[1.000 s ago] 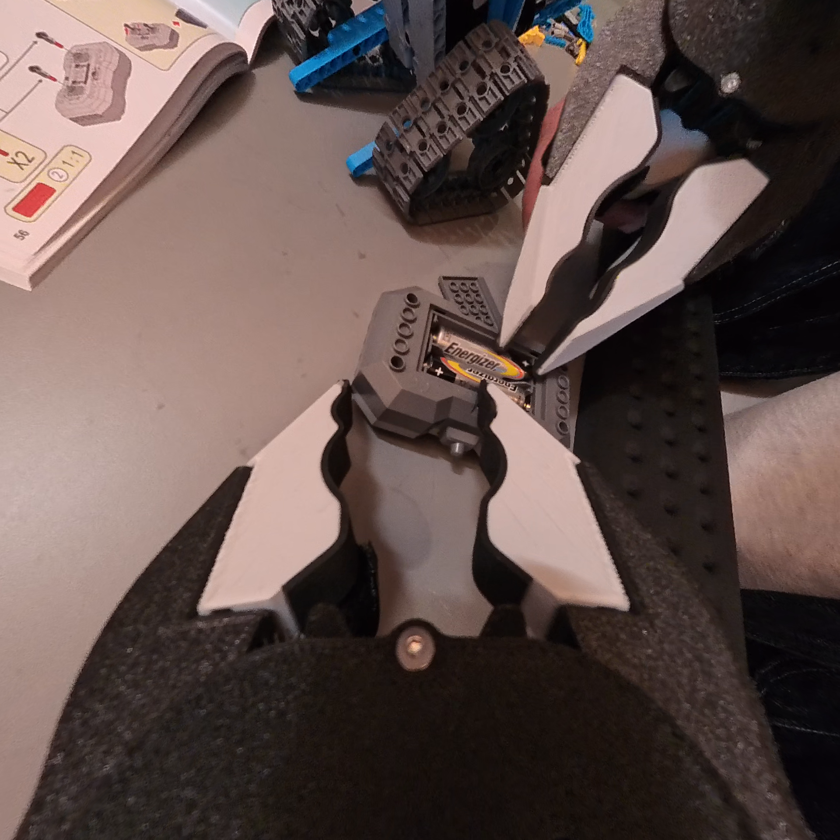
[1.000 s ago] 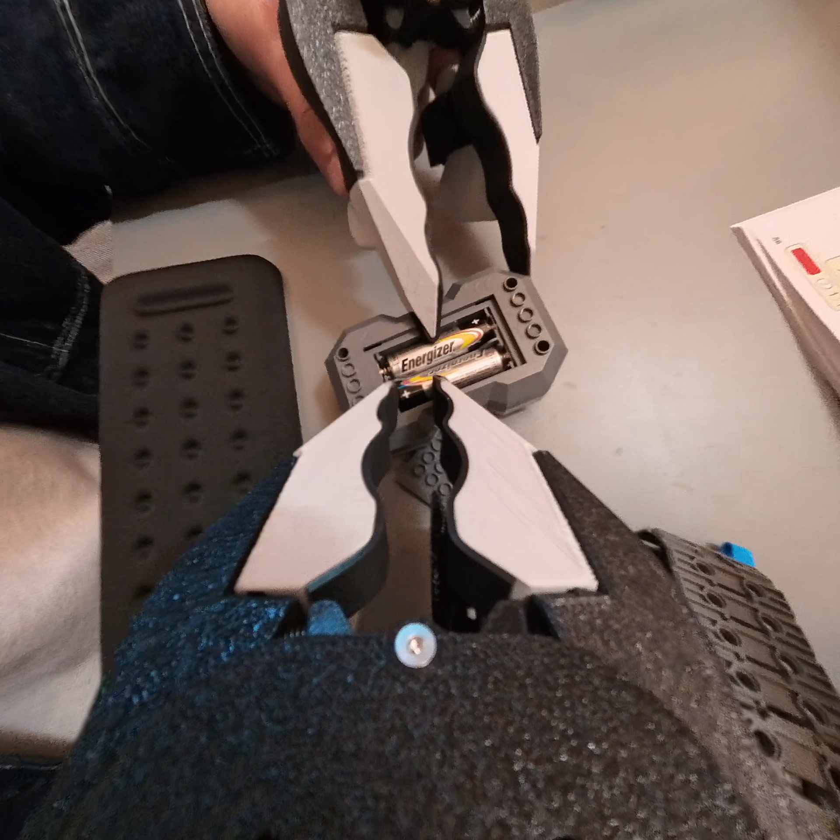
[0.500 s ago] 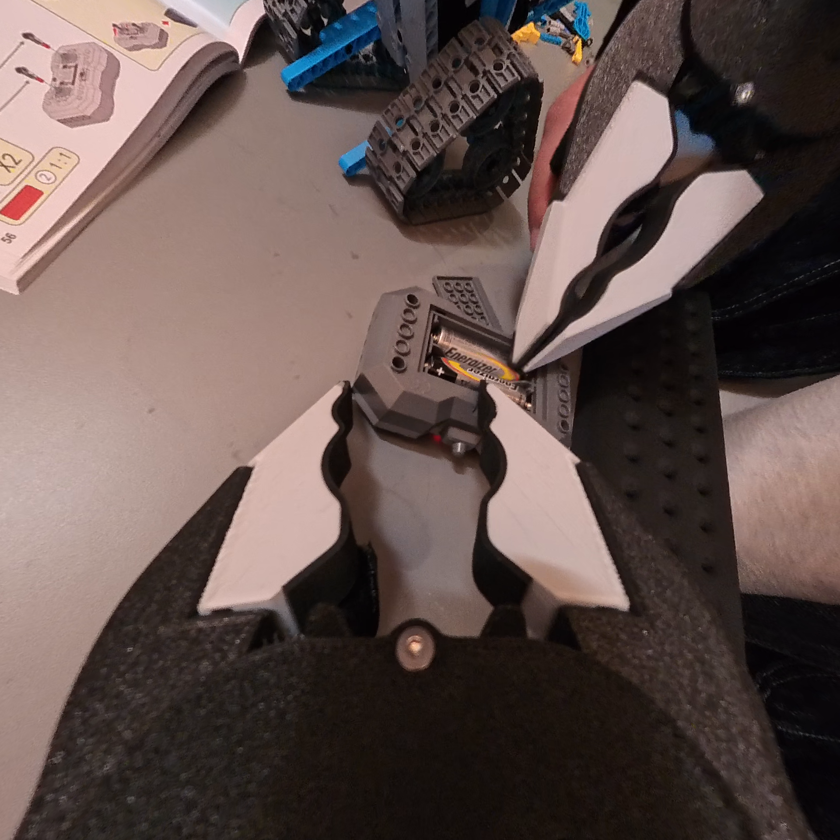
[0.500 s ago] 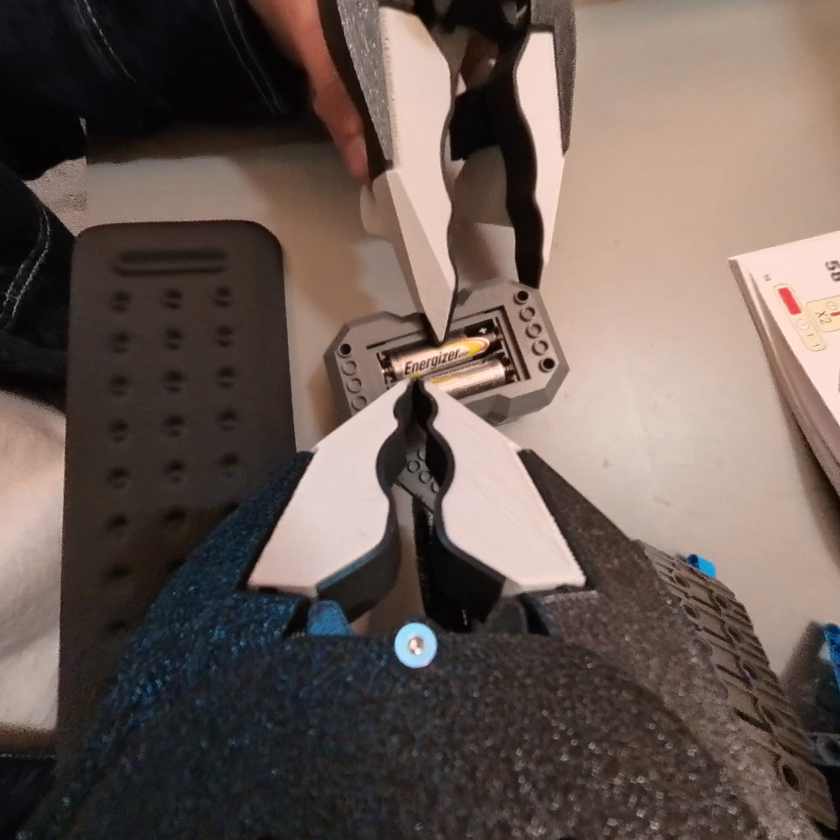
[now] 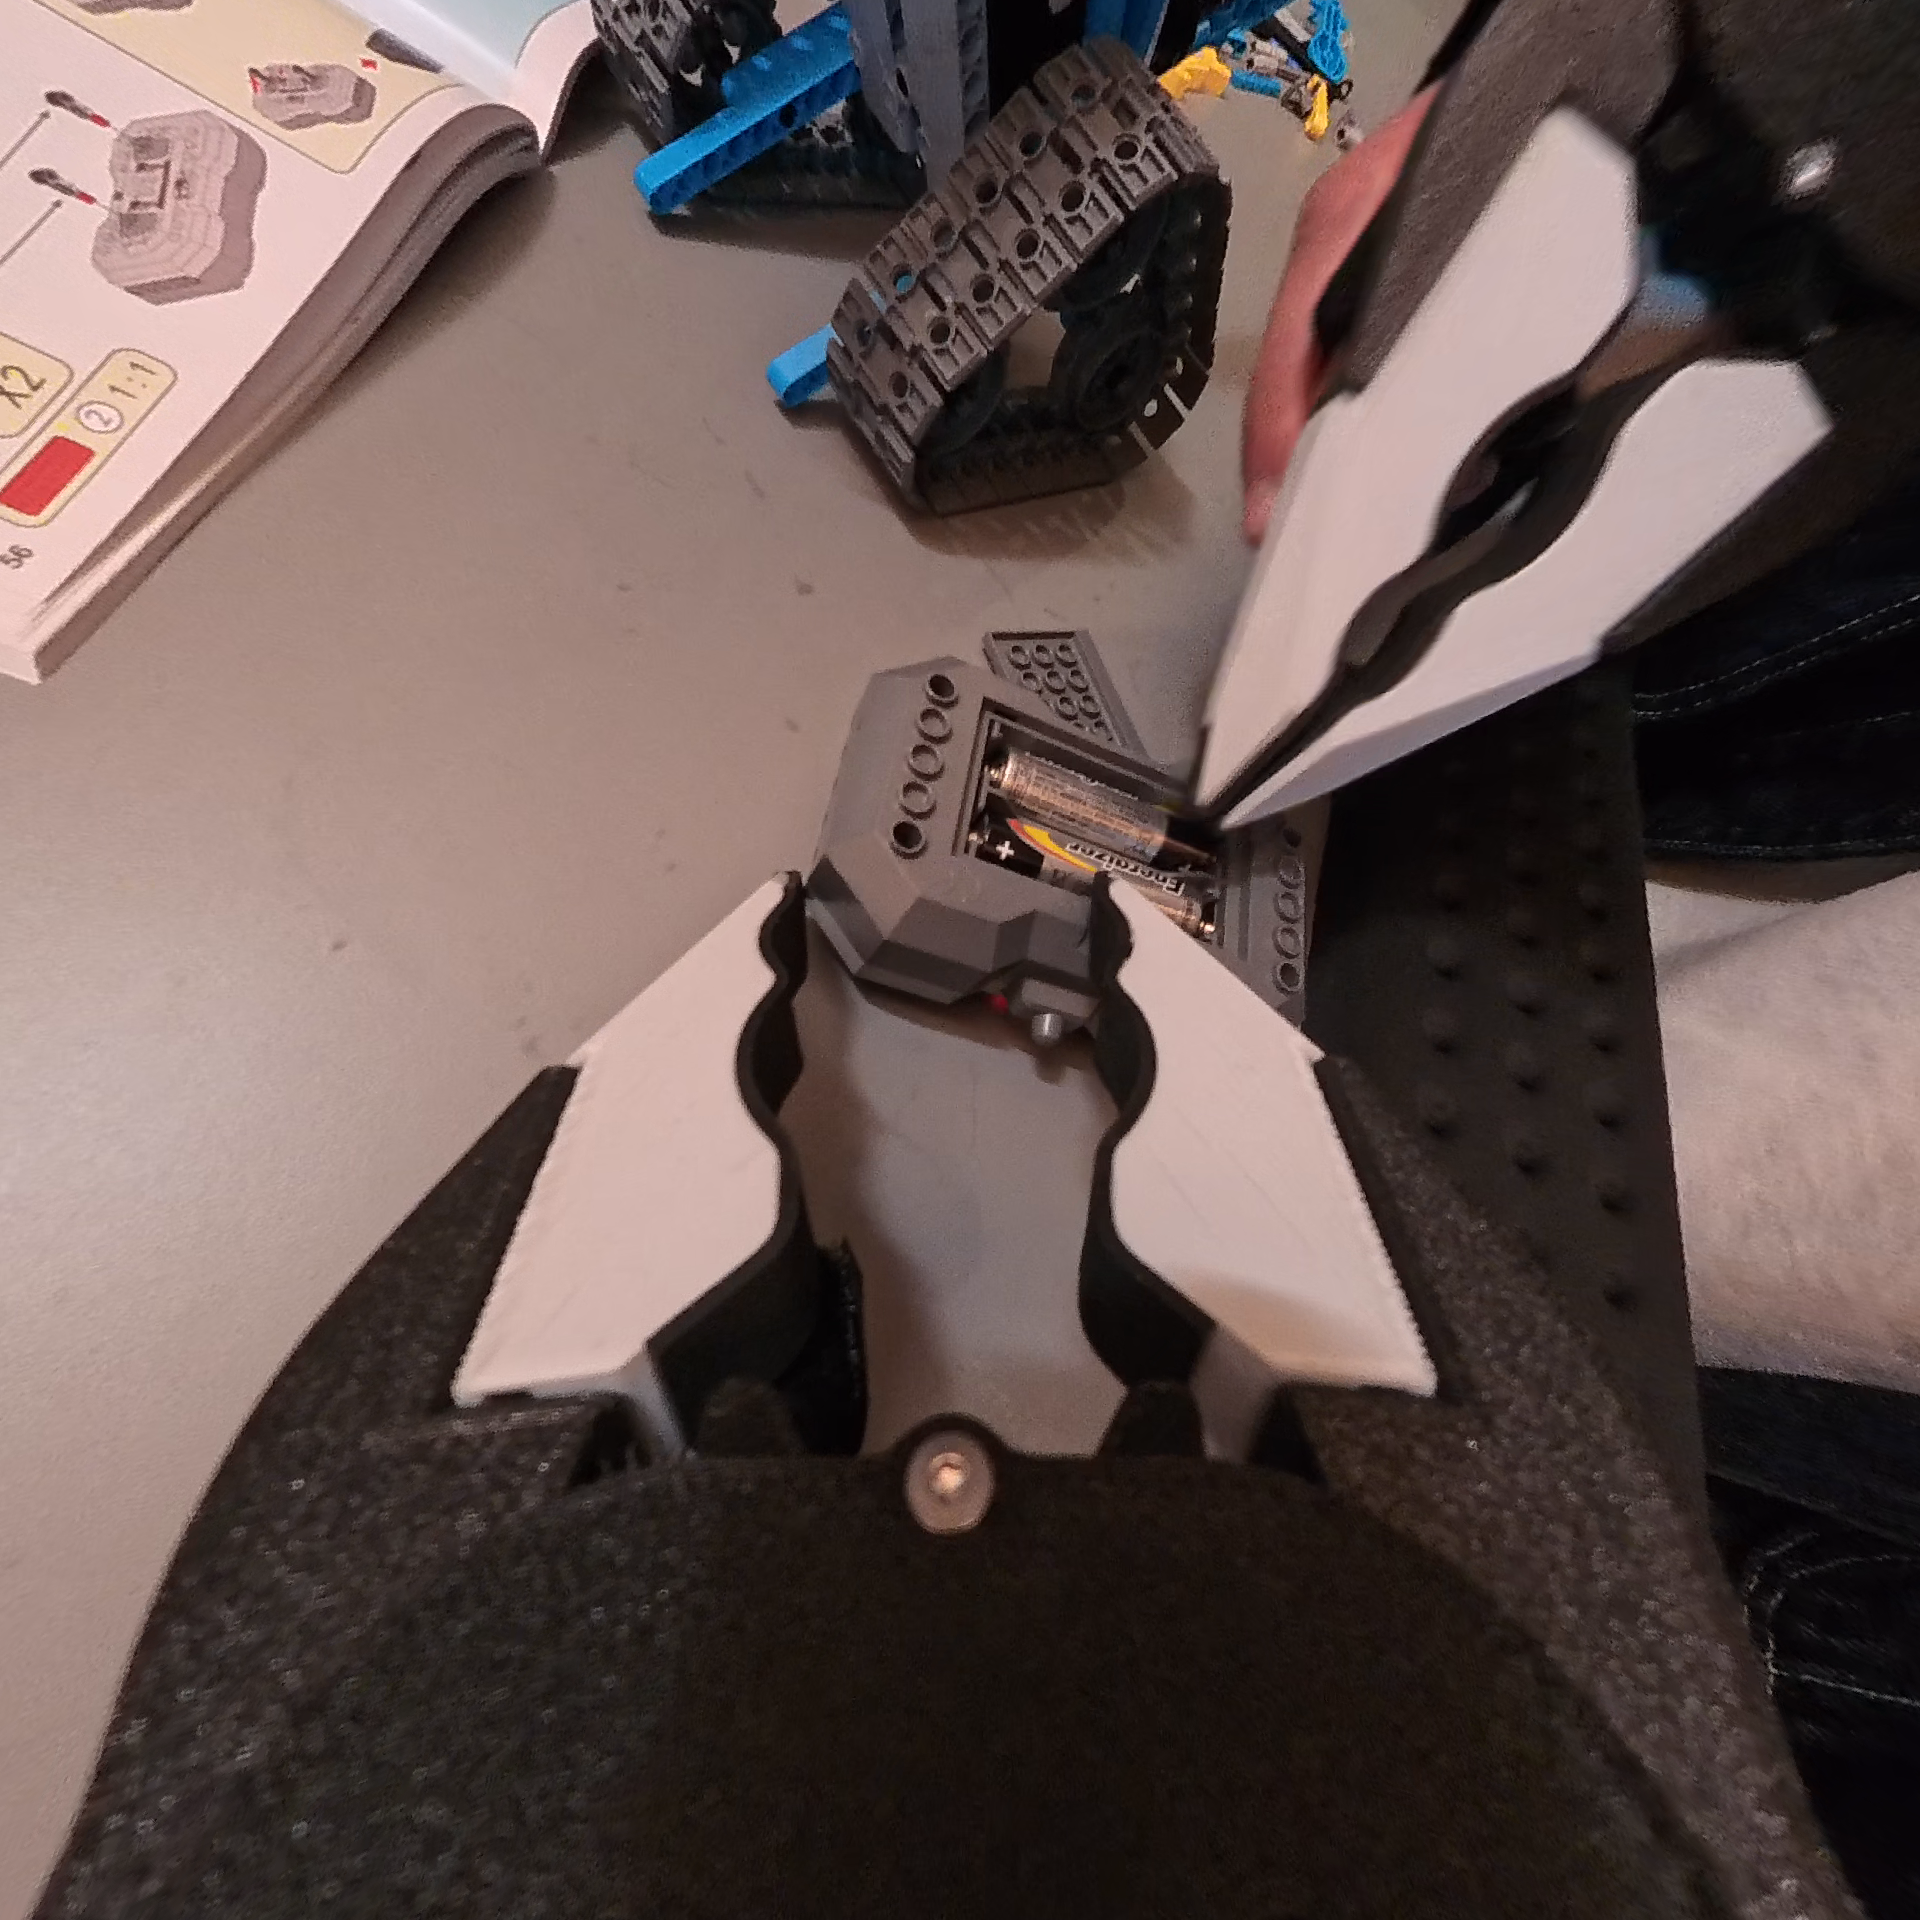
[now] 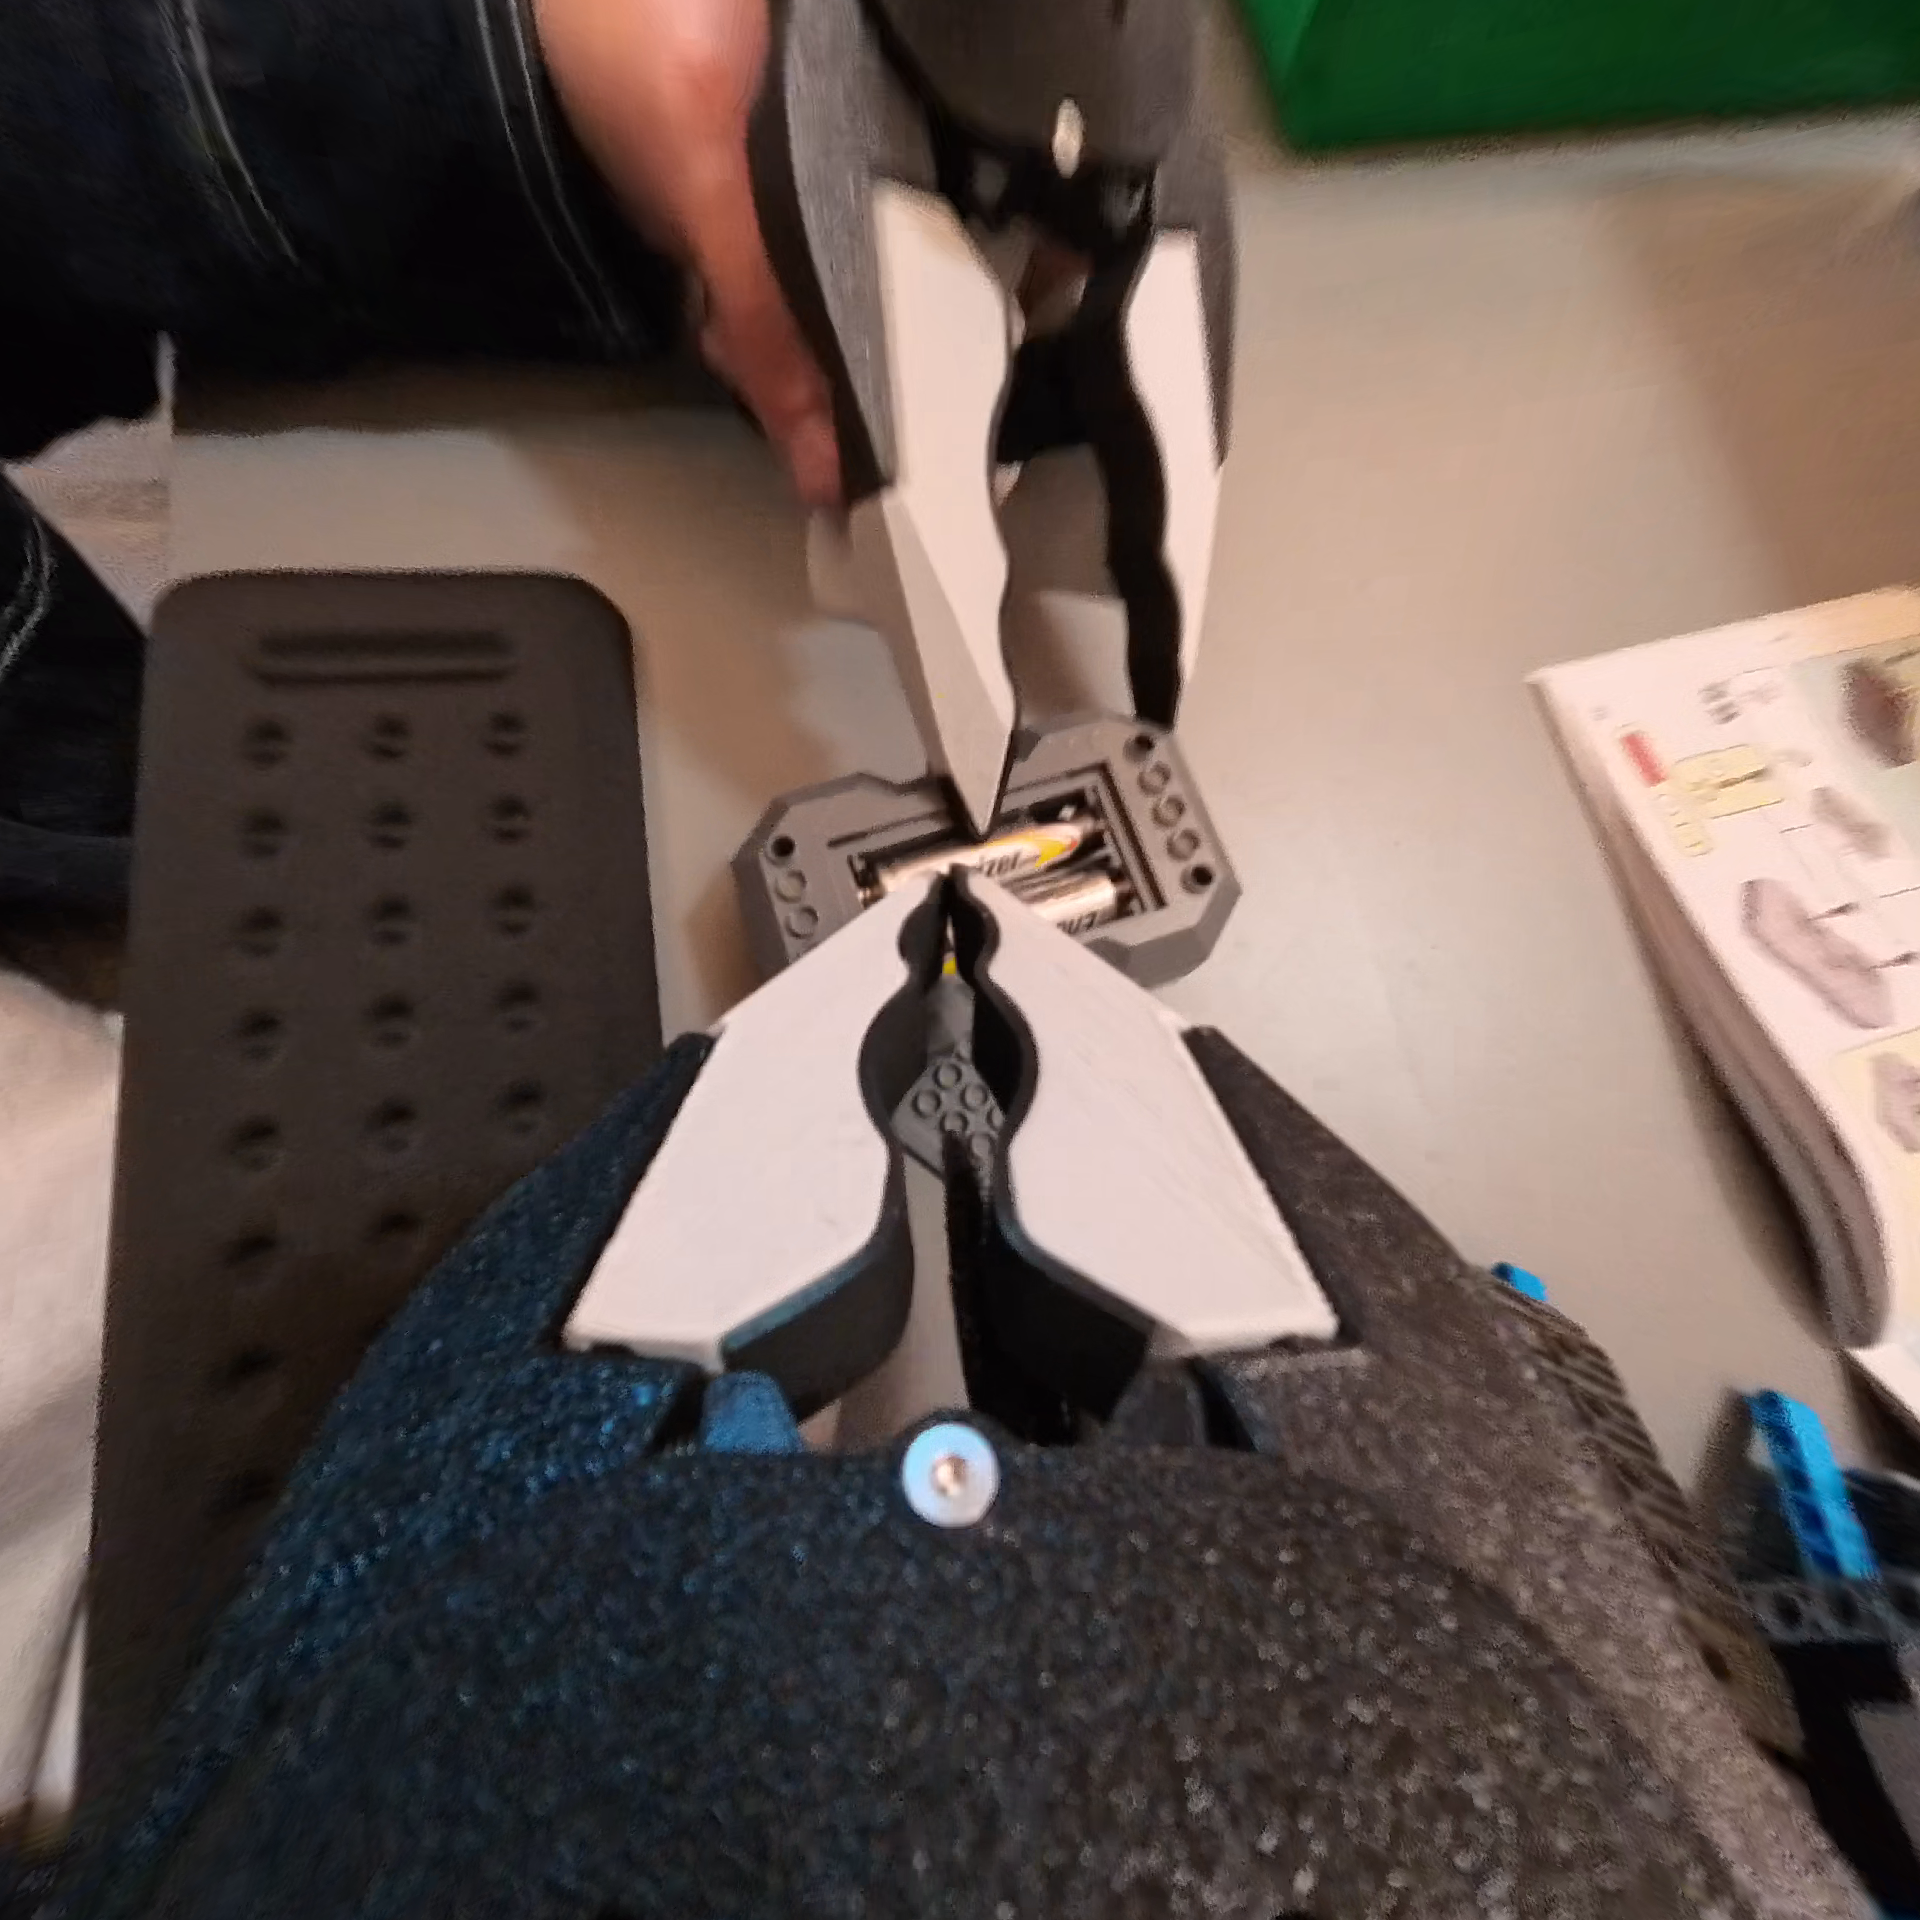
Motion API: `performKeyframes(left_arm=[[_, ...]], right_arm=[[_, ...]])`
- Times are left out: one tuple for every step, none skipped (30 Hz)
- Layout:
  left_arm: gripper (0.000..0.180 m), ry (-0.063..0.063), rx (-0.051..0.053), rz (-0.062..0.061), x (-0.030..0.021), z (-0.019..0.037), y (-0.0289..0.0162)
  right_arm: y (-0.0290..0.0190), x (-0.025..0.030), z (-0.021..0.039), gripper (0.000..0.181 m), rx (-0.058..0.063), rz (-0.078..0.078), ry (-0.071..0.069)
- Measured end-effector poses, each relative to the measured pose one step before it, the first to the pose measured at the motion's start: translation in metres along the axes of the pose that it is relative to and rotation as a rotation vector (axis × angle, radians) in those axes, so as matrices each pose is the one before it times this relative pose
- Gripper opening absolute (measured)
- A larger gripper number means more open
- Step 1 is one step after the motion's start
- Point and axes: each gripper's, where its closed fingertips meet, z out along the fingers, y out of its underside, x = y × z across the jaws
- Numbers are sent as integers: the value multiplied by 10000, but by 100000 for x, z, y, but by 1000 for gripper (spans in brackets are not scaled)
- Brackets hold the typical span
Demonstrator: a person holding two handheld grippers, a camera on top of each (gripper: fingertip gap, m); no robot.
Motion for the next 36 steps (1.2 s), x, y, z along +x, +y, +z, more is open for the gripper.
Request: performKeyframes(left_arm=[[53, -20, 0, 21, 1, -26, 1], [53, -36, 6, 47, 6, -27, -8], [53, -36, 10, 43, 5, -33, -10], [52, -29, 6, 25, 10, -46, 7], [52, -28, 29, 23, -6, -93, -42], [52, -49, 54, 21, -60, -113, -77], [51, -91, 26, 15, -147, -99, -38], [51, -82, 4, 4, -141, -80, 2], [51, -41, -3, -4, -70, -72, 19], [51, -36, 10, 5, -60, -77, 3], [52, -46, 18, -1, -80, -57, -9], [52, -54, 3, -2, -71, -57, -1], [52, -64, 7, 38, -37, -99, -33], [52, -84, 63, 95, -36, -204, -151], [52, -63, 207, 66, -32, -309, -388], [52, 42, 336, -73, 86, -366, -634], [52, 118, 360, -180, 210, -355, -709], [52, 65, 335, -151, 232, -294, -678], [52, -65, 260, -36, 215, -212, -561], [52, -169, 103, 85, 222, -134, -338], [52, -214, -40, 186, 355, -98, -165], [52, -188, -80, 247, 536, -98, -123], [52, -113, -55, 250, 739, -121, -180], [52, -67, -36, 228, 842, -151, -217], [52, -72, -61, 233, 809, -163, -161], [52, -103, -104, 251, 704, -167, -51], [52, -124, -129, 249, 592, -143, 62], [52, -123, -137, 209, 472, -120, 128], [52, -107, -122, 138, 375, -97, 157], [52, -99, -78, 67, 252, -59, 137], [52, -60, -23, 11, 203, -21, 97], [51, -11, 21, -36, 156, 22, 67], [51, 13, 21, -73, 114, 67, 86], [51, 10, -10, -89, 60, 101, 135], [51, -4, -14, -68, 27, 126, 124], [51, -7, -21, -25, 26, 167, 111]], right_arm=[[-586, -2, -673, 0, 527, -88, 293], [-88, 88, -491, 0, 278, -88, 348], [520, 577, -299, 13, -27, -54, 629], [1127, 658, -181, 27, -347, 17, 625], [1252, 110, -8, 37, -383, -14, 167], [966, 46, 26, 39, -247, 182, 47], [676, -63, 19, 42, -104, 290, -86], [627, -153, 69, 43, -143, 278, -154], [595, 44, 82, 48, -216, 147, -2], [488, 125, 40, 52, -173, 79, 95], [493, 2, 22, 55, -191, 99, 8], [501, -59, 58, 57, -200, 105, -23], [362, -188, 86, 57, -85, 82, -87], [165, -295, 138, 56, 46, 12, -139], [65, -193, 159, 54, 68, -72, -96], [93, 101, 181, 53, -35, -147, 41], [-207, 138, 30, 53, 67, -131, 9], [-59, 394, 91, 52, -53, -150, 142], [-49, 195, 101, 56, -44, -44, -19], [97, -113, 85, 54, -135, 147, -279], [140, -187, 81, 52, -75, 303, -376], [105, -52, -2, 53, -13, 218, -239], [147, 29, -152, 50, -60, -191, -9], [168, -232, -188, 43, -75, -283, -79], [135, -157, -141, 37, -52, -96, -1], [110, -187, -127, 31, -7, -62, -6], [109, -78, -112, 29, 23, -171, 86], [63, -132, -74, 25, 62, -176, 54], [12, -96, -45, 24, 66, -185, 87], [33, -91, -99, 16, -1, -381, 110], [164, 261, -83, 11, -69, -466, 420], [53, 141, -76, 3, 21, -419, 336], [265, 588, -15, 1, -99, -298, 533], [262, 126, -28, 0, -41, -112, 120], [29, -163, -123, 0, 110, 189, -198], [90, 155, -129, 0, 69, 205, -16]])
